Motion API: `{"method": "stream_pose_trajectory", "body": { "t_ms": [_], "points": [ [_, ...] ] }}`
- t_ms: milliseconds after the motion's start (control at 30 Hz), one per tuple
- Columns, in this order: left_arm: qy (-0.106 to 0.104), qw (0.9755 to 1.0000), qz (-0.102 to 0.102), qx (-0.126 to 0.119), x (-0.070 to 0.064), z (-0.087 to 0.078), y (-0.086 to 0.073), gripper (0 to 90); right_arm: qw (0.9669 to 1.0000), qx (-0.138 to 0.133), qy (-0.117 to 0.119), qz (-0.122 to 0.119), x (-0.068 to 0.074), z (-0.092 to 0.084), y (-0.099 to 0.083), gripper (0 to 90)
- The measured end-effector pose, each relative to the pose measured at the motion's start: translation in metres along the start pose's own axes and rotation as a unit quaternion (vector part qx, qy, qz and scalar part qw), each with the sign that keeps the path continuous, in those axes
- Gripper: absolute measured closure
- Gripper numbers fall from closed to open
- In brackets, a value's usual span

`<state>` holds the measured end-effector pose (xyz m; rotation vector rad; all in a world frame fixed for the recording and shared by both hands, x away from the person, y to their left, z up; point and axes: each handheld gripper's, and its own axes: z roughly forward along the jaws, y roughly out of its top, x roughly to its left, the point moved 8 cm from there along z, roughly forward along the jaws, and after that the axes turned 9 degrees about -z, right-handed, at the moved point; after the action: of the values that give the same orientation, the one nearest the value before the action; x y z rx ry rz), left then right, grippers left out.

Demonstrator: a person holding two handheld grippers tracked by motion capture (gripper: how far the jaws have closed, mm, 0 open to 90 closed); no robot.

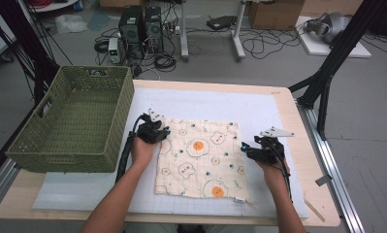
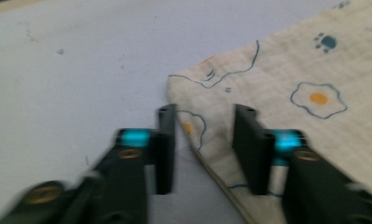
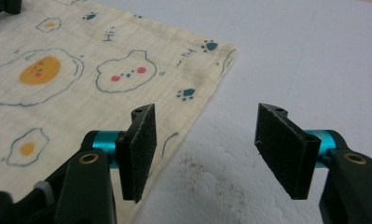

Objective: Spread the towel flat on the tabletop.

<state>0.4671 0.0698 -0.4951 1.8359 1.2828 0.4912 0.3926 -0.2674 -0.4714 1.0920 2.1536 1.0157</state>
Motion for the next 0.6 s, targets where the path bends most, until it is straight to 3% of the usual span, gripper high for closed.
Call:
{"method": "stream_pose_trajectory", "body": {
  "t_ms": [100, 167, 267, 300, 367, 433, 600],
  "points": [
    [-0.023, 0.9993, 0.003, -0.029, -0.001, -0.01, -0.001, 38.8, 0.9999, -0.009, 0.012, -0.002, 0.005, -0.01, -0.002, 33.0],
    [-0.033, 0.998, -0.017, -0.052, 0.001, -0.017, -0.002, 27.5, 0.9995, -0.021, 0.02, -0.012, 0.01, -0.016, 0.0, 32.1],
    [-0.054, 0.9952, -0.033, -0.075, 0.0, -0.028, -0.003, 18.7, 0.9989, -0.033, 0.029, -0.012, 0.017, -0.023, 0.003, 28.5],
    [-0.072, 0.9939, -0.036, -0.076, -0.003, -0.031, -0.004, 16.8, 0.9987, -0.038, 0.033, -0.012, 0.019, -0.025, 0.003, 26.3],
    [-0.103, 0.9908, -0.035, -0.08, -0.009, -0.039, -0.006, 16.9, 0.9987, -0.031, 0.042, -0.004, 0.023, -0.026, 0.002, 21.1],
    [-0.119, 0.9884, -0.026, -0.092, -0.014, -0.049, -0.007, 17.0, 0.9985, -0.025, 0.048, -0.011, 0.027, -0.027, -0.001, 19.6],
    [-0.169, 0.9802, -0.005, -0.103, -0.029, -0.074, -0.007, 17.7, 0.9987, -0.025, 0.037, -0.024, 0.029, -0.033, -0.007, 11.9]
  ]
}}
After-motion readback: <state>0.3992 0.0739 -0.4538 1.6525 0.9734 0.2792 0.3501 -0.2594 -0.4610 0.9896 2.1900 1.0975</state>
